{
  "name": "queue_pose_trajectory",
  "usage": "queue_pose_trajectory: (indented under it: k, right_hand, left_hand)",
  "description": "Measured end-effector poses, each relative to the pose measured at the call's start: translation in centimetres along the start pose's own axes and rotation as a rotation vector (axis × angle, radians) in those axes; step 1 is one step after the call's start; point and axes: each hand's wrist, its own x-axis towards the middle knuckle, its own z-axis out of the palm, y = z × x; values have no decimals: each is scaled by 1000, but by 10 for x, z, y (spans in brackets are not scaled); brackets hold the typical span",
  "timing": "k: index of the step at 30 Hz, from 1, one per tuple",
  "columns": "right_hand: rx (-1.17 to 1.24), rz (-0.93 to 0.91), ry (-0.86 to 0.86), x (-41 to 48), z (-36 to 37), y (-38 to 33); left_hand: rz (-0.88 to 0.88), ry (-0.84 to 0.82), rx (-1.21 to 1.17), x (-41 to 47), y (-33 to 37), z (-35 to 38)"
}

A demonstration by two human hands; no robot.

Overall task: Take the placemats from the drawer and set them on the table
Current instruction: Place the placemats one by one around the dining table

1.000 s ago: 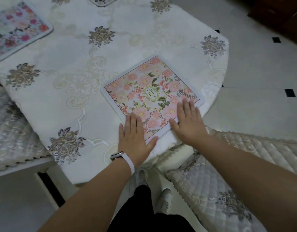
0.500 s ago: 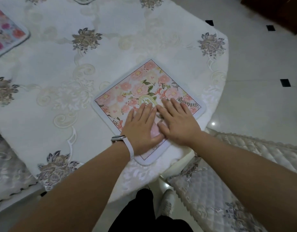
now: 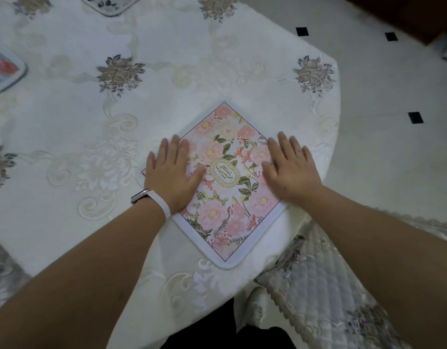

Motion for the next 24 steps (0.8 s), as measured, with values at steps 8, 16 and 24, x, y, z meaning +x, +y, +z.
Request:
queue_pose_trajectory:
  k: [8, 16, 24]
  right_hand:
    - [6, 165, -70, -43, -8, 27]
    - [-3, 41, -20, -80, -32, 17]
    - [13, 49, 78, -116, -64, 19]
  left_hand:
    - [-80, -44, -4, -51, -24, -4]
    - [87, -2, -39, -79, 3, -31]
    - [249, 40, -103, -82, 65, -53]
